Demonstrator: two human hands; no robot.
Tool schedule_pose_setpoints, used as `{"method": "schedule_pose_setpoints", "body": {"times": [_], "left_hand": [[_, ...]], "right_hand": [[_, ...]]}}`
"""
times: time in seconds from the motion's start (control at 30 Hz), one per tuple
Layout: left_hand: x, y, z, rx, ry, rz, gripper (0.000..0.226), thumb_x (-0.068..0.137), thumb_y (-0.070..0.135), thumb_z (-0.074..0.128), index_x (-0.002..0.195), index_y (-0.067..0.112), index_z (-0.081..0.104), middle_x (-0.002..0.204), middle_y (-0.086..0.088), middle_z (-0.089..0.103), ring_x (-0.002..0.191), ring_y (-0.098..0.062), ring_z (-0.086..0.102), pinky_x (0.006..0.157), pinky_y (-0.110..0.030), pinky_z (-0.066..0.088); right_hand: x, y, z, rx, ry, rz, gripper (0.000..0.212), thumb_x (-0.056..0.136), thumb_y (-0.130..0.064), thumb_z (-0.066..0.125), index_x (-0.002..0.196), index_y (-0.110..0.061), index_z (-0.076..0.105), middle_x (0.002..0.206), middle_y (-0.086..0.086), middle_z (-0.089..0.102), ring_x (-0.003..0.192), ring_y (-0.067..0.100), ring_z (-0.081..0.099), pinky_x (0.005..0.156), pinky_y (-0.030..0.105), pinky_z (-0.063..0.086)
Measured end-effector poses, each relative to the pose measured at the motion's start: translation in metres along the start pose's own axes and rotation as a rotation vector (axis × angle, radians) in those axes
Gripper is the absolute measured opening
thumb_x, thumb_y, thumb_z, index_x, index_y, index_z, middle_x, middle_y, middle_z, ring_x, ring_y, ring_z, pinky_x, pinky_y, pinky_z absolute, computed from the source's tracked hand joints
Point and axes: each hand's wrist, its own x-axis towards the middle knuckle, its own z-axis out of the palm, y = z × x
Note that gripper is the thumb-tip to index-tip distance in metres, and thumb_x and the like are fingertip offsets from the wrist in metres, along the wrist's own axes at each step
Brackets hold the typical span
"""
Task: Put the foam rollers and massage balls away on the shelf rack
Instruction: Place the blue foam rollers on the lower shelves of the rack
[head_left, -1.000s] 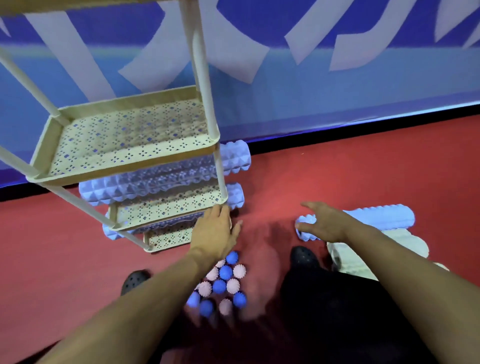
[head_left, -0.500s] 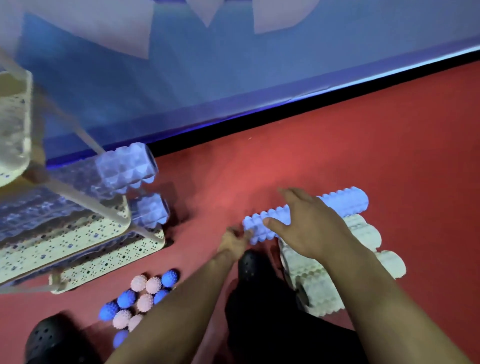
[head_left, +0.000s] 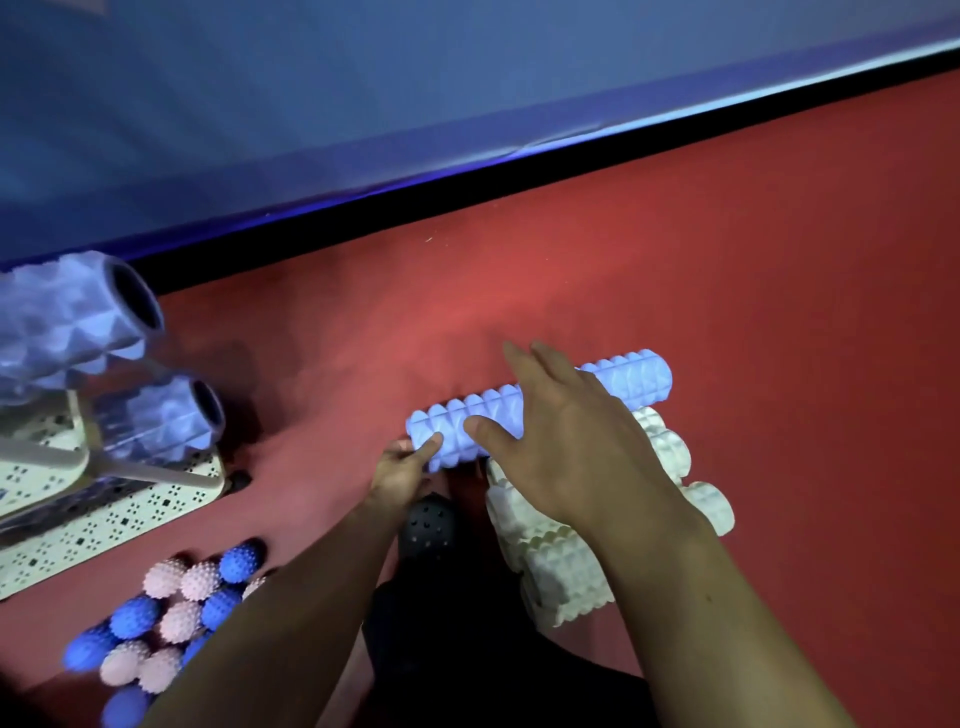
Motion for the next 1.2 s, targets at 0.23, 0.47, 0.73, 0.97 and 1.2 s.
{"method": "schedule_pose_setpoints", "body": {"times": [0.23, 0.47, 0.73, 0.97, 1.2], "left_hand": [[-0.026, 0.029, -0.026, -0.043, 0.094, 0.168, 0.056, 0.069, 0.030, 0.093, 0.097, 0.019, 0.045, 0.088, -0.009, 0.065, 0.076, -0.023, 0.065, 0.079, -0.045, 0.059], [-0.108, 0.087, -0.103, 0.044, 0.143, 0.306, 0.067, 0.060, 0.039, 0.094, 0.117, 0.018, 0.066, 0.101, -0.009, 0.077, 0.084, -0.023, 0.074, 0.080, -0.048, 0.062], [-0.266, 0.133, -0.211, 0.006, 0.069, 0.461, 0.065, 0.071, 0.023, 0.085, 0.129, 0.009, 0.060, 0.110, -0.018, 0.075, 0.100, -0.042, 0.072, 0.092, -0.060, 0.056], [-0.377, 0.126, -0.313, -0.070, 0.173, 0.536, 0.048, 0.081, 0.009, 0.081, 0.125, 0.006, 0.062, 0.112, -0.017, 0.074, 0.090, -0.033, 0.074, 0.070, -0.039, 0.062], [-0.430, 0.101, -0.431, -0.166, 0.232, 0.578, 0.060, 0.069, 0.021, 0.080, 0.126, 0.007, 0.065, 0.116, -0.022, 0.072, 0.098, -0.037, 0.071, 0.090, -0.049, 0.059]], "right_hand": [[0.001, -0.005, -0.007, 0.030, -0.025, -0.017, 0.079, 0.096, -0.056, 0.054, 0.160, -0.027, 0.018, 0.168, -0.004, 0.016, 0.149, 0.022, 0.029, 0.117, 0.043, 0.033], [-0.017, -0.032, -0.022, 0.082, -0.007, -0.075, 0.092, 0.087, -0.060, 0.066, 0.160, -0.031, 0.018, 0.169, -0.003, 0.014, 0.151, 0.021, 0.026, 0.120, 0.041, 0.029], [-0.044, -0.110, -0.030, 0.096, 0.078, -0.200, 0.094, 0.078, -0.072, 0.065, 0.157, -0.035, 0.029, 0.169, -0.004, 0.015, 0.153, 0.024, 0.020, 0.124, 0.046, 0.016], [-0.082, -0.152, -0.024, 0.055, 0.029, -0.124, 0.091, 0.076, -0.082, 0.056, 0.153, -0.041, 0.033, 0.167, -0.010, 0.017, 0.154, 0.025, 0.017, 0.122, 0.058, 0.010], [-0.111, -0.192, 0.005, 0.250, 0.017, -0.010, 0.132, 0.048, -0.104, 0.042, 0.154, -0.026, 0.037, 0.164, 0.013, 0.025, 0.152, 0.032, 0.021, 0.123, 0.046, 0.019]]}}
